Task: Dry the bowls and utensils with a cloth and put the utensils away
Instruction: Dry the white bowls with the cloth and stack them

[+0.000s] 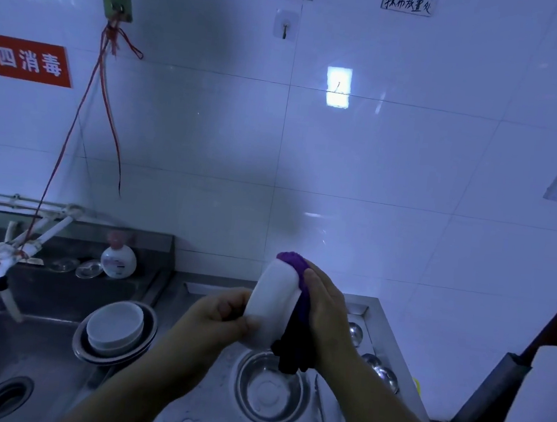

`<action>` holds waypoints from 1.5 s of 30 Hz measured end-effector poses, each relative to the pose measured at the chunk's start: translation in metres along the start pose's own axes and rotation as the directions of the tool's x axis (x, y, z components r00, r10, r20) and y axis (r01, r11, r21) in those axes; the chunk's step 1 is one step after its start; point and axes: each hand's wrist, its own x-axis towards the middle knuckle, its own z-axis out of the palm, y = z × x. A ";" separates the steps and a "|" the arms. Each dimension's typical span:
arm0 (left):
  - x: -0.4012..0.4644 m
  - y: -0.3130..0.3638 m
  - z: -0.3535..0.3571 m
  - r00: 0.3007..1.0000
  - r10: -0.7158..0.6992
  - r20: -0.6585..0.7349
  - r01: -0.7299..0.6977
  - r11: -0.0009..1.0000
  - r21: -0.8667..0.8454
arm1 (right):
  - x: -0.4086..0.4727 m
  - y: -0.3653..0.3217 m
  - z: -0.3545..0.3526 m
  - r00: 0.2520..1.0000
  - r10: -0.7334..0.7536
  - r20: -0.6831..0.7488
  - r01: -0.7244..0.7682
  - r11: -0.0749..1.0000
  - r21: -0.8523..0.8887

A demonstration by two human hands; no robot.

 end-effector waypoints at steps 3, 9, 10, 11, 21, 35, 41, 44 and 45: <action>0.003 -0.001 -0.003 0.995 -0.009 -0.098 -0.004 0.991 -0.131 | -0.008 0.007 0.007 0.997 -0.022 -0.076 0.024 0.999 0.031; 0.006 -0.003 -0.003 0.973 -0.102 -0.208 0.029 0.945 -0.326 | -0.019 0.021 0.012 0.801 -0.595 -0.062 0.493 0.715 -0.495; 0.007 -0.002 -0.002 0.972 -0.102 -0.212 0.020 0.934 -0.357 | -0.021 0.024 0.011 0.742 -0.671 0.007 0.566 0.620 -0.543; 0.008 0.000 -0.002 0.972 -0.096 -0.217 0.005 0.923 -0.386 | -0.023 0.026 0.011 0.688 -0.721 0.080 0.624 0.532 -0.572; 0.007 0.010 -0.014 0.971 -0.096 -0.218 0.003 0.919 -0.395 | -0.015 0.021 -0.011 0.596 -0.746 0.297 0.685 0.280 -0.673; -0.002 0.010 -0.002 0.968 -0.151 -0.198 0.098 0.962 -0.255 | -0.007 -0.007 0.001 0.663 -0.722 0.196 0.646 0.421 -0.637; 0.001 0.011 0.006 0.969 -0.196 -0.151 0.113 0.893 -0.436 | -0.017 0.006 0.015 0.604 -0.717 0.347 0.734 0.332 -0.592; 0.001 0.010 0.009 0.965 -0.226 -0.136 0.119 0.832 -0.541 | -0.023 0.021 0.014 0.516 -0.772 0.372 0.776 0.237 -0.584; 0.001 0.010 0.009 0.960 -0.245 -0.136 0.122 0.802 -0.584 | -0.023 0.024 0.012 0.495 -0.784 0.375 0.783 0.215 -0.584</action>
